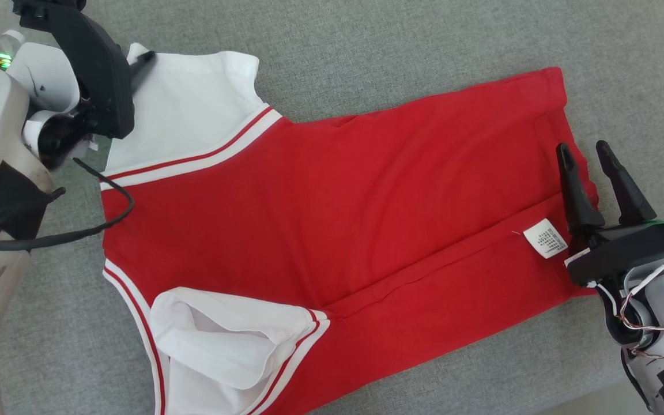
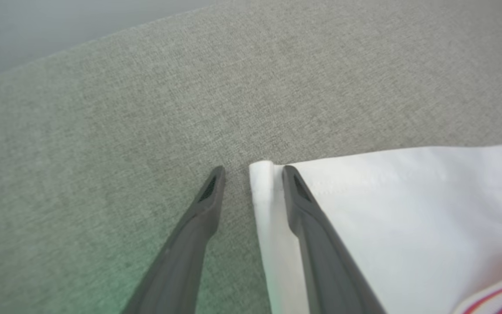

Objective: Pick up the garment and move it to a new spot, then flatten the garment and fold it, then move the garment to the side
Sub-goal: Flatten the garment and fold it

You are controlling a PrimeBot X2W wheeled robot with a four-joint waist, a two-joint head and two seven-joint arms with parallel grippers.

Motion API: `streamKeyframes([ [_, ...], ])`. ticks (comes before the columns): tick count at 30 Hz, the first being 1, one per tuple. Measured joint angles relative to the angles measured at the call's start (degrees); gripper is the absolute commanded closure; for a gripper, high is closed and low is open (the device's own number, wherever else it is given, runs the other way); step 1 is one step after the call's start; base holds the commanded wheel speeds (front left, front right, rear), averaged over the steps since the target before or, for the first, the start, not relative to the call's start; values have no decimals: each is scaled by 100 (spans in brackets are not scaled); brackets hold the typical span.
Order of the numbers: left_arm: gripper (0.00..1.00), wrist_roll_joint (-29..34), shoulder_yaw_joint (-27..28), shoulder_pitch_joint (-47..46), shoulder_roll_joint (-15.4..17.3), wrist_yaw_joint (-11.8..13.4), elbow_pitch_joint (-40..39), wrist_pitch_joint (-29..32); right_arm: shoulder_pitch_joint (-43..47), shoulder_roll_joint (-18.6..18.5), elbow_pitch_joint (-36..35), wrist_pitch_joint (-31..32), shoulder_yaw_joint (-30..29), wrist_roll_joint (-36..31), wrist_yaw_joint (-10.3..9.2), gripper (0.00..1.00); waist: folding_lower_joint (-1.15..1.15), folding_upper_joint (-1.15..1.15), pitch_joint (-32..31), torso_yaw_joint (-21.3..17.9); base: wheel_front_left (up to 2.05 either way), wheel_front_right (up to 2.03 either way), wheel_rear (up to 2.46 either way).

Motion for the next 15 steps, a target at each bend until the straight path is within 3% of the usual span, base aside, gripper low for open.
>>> streamKeyframes([
  [6, 100, -147, -62, -45, -36, -87, 86, 288, -149, -67, 30, 0, 56, 60, 0, 0, 0, 0, -48, 7, 0, 0, 0],
  [9, 100, -167, -99, -57, -16, -108, 75, 333, -320, -48, 164, 10, 299, 609, -1, 0, -1, 0, -71, -15, 0, 0, 0],
  [15, 100, -171, -151, -66, 7, -129, 8, 385, -1292, -265, 575, 1069, 947, 1655, -1, 0, 0, 0, -103, -54, 0, 0, 0],
])
